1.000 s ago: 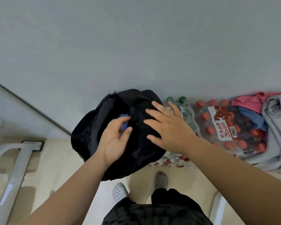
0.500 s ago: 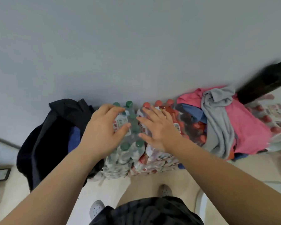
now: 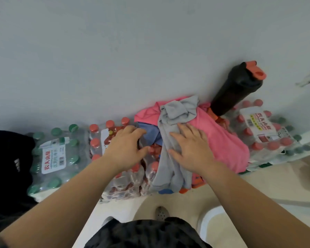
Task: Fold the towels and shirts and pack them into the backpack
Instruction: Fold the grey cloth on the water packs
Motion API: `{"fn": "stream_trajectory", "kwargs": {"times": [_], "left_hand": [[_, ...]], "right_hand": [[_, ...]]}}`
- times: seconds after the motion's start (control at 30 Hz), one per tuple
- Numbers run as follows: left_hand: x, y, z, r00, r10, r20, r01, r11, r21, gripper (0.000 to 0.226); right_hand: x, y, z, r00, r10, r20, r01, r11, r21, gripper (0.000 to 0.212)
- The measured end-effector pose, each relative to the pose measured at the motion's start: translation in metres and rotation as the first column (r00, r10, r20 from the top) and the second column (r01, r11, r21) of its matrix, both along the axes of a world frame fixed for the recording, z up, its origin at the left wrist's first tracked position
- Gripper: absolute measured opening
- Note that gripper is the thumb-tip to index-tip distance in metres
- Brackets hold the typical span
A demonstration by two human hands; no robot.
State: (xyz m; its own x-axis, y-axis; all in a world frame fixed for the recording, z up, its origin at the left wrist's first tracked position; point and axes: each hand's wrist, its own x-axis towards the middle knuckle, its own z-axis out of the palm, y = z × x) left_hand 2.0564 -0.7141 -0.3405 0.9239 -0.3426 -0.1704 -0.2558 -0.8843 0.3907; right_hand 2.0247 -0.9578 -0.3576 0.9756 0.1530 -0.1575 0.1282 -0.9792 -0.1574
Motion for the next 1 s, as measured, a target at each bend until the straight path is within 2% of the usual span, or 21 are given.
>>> {"fn": "stream_trajectory", "kwargs": {"times": [0.17,0.27,0.33,0.5,0.6,0.7,0.77,0.87,0.93,1.0], "left_hand": [[0.033,-0.046,-0.008,0.996,-0.059,-0.069,0.063,0.997,0.055,0.069],[0.053,-0.073,-0.003,0.996,-0.08,-0.03,0.08,0.997,0.008,0.074],[0.065,-0.089,0.002,0.995,-0.101,0.004,0.1,0.994,0.05,0.073],[0.088,-0.114,0.004,0.985,-0.173,0.025,0.165,0.965,0.206,0.056],[0.09,-0.116,0.008,0.988,-0.112,0.11,0.097,0.987,0.128,0.04],[0.082,-0.108,0.018,0.982,-0.017,0.187,0.031,0.997,-0.077,0.018],[0.07,-0.097,0.026,0.978,0.083,0.193,-0.048,0.982,-0.18,0.009],[0.046,-0.066,0.035,0.949,0.304,0.082,-0.268,0.916,-0.298,0.004],[0.03,-0.039,0.039,0.91,0.413,0.04,-0.384,0.873,-0.3,0.005],[0.017,-0.01,0.04,0.883,0.47,0.014,-0.455,0.86,-0.231,0.006]], "right_hand": [[0.007,-0.036,-0.006,0.997,0.012,-0.072,-0.01,1.0,0.028,0.068],[0.008,-0.046,-0.006,0.992,0.058,-0.109,-0.054,0.998,0.042,0.071],[0.008,-0.051,-0.009,0.987,0.081,-0.136,-0.072,0.995,0.071,0.072],[0.007,-0.054,-0.01,0.994,0.072,-0.078,-0.06,0.987,0.149,0.07],[0.003,-0.053,-0.01,1.0,0.013,0.029,-0.021,0.961,0.276,0.061],[-0.002,-0.054,-0.008,0.985,-0.119,0.123,0.034,0.84,0.541,0.042],[-0.004,-0.054,-0.002,0.967,-0.246,0.064,0.13,0.694,0.708,0.028],[-0.002,-0.05,0.008,0.929,-0.363,-0.077,0.257,0.481,0.838,0.027],[0.0,-0.044,0.016,0.922,-0.365,-0.126,0.281,0.41,0.868,0.03],[0.002,-0.033,0.025,0.939,-0.307,-0.156,0.269,0.371,0.889,0.029]]}}
